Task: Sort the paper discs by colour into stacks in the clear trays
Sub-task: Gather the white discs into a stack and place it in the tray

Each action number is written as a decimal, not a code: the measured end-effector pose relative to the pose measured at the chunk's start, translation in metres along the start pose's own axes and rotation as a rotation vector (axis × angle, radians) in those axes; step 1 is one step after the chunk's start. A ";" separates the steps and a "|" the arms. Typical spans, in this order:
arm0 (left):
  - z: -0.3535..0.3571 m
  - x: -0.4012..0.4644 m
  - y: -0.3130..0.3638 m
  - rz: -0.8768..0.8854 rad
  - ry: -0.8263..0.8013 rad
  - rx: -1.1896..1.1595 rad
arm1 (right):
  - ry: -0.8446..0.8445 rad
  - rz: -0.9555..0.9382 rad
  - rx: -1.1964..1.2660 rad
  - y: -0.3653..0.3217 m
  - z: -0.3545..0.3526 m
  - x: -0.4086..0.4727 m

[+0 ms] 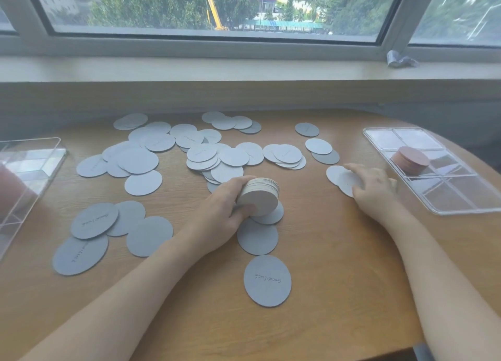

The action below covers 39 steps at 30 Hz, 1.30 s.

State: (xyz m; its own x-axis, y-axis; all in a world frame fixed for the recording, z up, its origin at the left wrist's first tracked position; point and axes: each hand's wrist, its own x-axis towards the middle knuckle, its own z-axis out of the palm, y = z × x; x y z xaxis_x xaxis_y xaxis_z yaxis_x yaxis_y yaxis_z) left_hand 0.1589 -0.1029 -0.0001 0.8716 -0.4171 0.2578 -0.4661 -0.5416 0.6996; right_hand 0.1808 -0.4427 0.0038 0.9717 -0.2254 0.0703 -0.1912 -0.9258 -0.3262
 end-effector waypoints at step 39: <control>0.003 0.002 -0.006 -0.052 0.017 -0.006 | 0.114 -0.246 0.903 -0.120 0.007 -0.026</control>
State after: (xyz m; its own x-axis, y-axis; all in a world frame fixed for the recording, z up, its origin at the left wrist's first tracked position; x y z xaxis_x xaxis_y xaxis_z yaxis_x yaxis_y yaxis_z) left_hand 0.1634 -0.1026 -0.0057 0.8971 -0.3756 0.2324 -0.4191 -0.5575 0.7166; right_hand 0.1796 -0.3235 0.0351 0.9419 -0.1280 0.3106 0.2435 -0.3767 -0.8937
